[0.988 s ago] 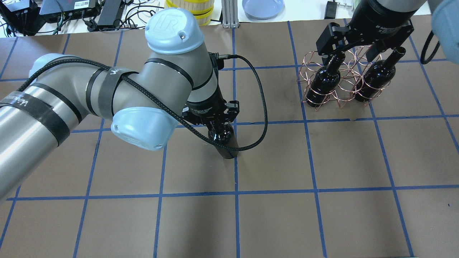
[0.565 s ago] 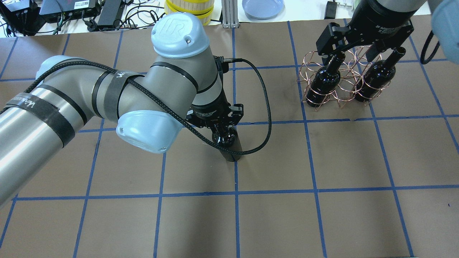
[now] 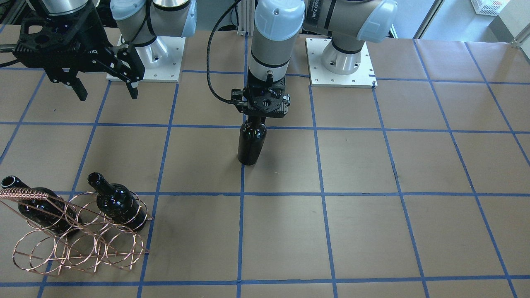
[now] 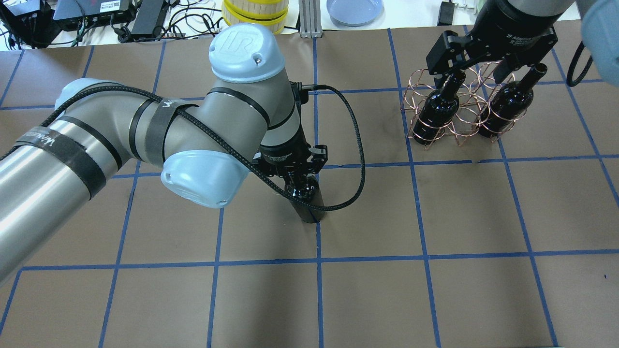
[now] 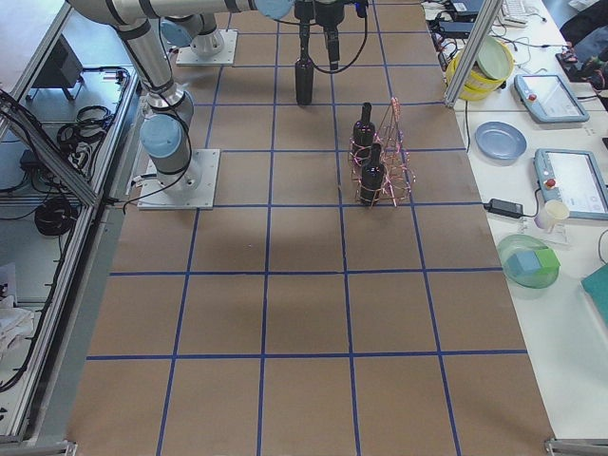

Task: Place wine into wine basket
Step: 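Lift the bottle with the left gripper and stand it upright mid-table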

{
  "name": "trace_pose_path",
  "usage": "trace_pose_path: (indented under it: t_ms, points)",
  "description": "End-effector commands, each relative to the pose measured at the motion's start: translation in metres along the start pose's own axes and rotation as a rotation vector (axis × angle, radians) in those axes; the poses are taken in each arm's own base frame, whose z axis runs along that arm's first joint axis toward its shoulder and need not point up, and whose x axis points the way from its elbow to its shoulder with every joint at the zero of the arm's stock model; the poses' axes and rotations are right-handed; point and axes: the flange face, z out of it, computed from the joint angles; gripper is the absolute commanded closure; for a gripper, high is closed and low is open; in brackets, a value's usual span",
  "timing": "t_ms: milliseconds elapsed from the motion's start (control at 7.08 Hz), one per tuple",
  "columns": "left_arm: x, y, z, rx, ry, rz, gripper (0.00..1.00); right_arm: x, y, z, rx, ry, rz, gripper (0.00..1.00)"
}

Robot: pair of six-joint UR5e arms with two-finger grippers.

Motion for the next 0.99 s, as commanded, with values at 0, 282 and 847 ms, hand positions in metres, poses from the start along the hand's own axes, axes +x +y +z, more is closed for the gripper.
trace_pose_path:
  t_ms: [0, 282, 847]
  points:
    - [-0.0003, 0.0006, 0.002, -0.001, -0.008, -0.005, 1.0, 0.0, -0.0001, 0.0002, 0.0, 0.0, 0.0, 0.0]
    - [-0.0058, -0.0013, 0.0035, 0.015, -0.062, -0.006, 0.64, 0.0, 0.0004, -0.0006, 0.001, 0.0, 0.0, 0.0]
    - [-0.0045, -0.0046, 0.0059, 0.021, -0.076, -0.009, 0.42, 0.0, -0.0001, 0.0002, 0.0, 0.0, 0.0, 0.0]
